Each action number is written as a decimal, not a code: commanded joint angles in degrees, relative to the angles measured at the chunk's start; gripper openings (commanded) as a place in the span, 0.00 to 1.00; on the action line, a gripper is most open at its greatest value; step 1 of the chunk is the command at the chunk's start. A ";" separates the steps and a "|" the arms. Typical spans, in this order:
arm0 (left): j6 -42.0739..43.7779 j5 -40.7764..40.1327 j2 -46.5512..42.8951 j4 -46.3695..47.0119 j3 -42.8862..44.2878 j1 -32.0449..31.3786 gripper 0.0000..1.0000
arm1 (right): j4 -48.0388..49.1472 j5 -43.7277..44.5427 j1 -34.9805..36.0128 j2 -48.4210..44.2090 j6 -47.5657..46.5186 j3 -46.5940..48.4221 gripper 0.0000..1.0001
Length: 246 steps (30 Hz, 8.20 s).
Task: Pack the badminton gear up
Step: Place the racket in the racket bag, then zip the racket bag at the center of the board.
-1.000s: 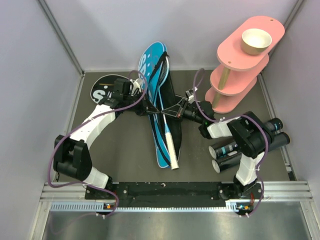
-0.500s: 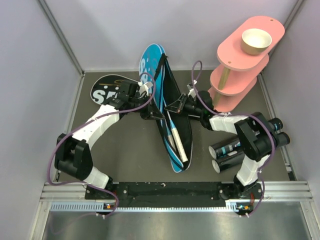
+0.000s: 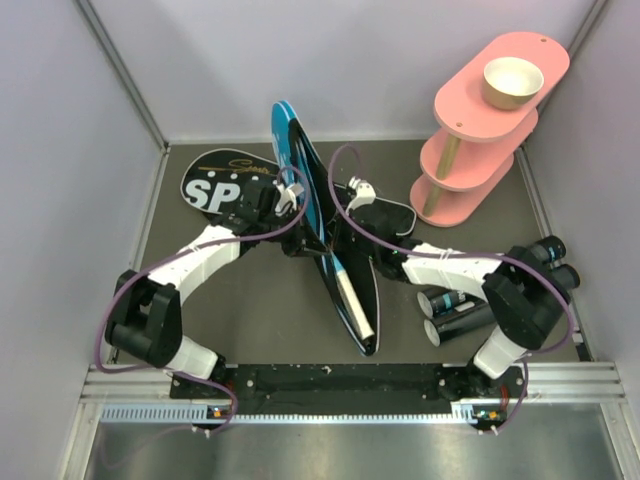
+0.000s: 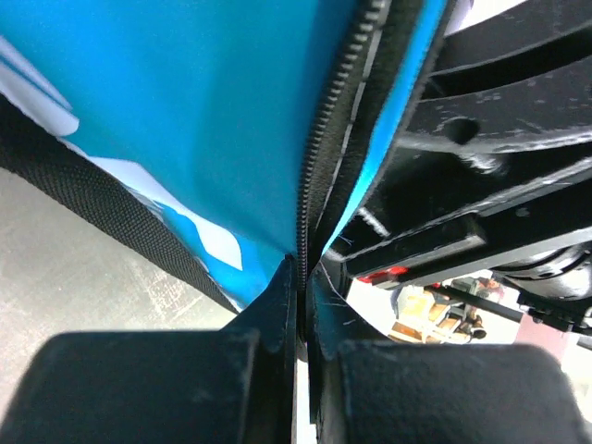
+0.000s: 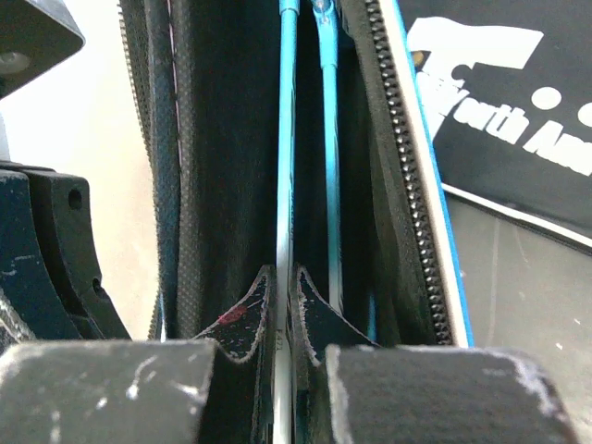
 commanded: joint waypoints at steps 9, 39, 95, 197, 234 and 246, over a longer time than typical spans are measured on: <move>-5.22 3.80 -6.06 13.17 -8.90 0.04 0.00 | -3.70 1.39 2.27 -5.84 -12.89 -0.67 0.06; -4.69 6.61 -9.76 14.66 -15.58 2.50 0.00 | -31.90 -16.91 1.52 -17.95 -23.42 6.27 0.70; 15.87 -31.95 -2.91 -6.87 9.20 -13.67 0.79 | -23.22 -6.80 -7.92 -5.66 31.75 12.96 0.00; 15.26 -43.31 0.17 -18.48 15.18 -18.24 0.00 | -55.12 -3.54 -14.95 15.87 -31.18 62.88 0.00; 17.98 -35.39 -5.10 -13.64 7.00 -17.28 0.00 | -43.70 -1.78 -16.09 -4.88 -35.83 35.63 0.30; 18.16 -34.96 -4.75 -13.73 7.53 -17.28 0.00 | -45.19 -3.62 -15.48 0.48 -38.47 40.82 0.32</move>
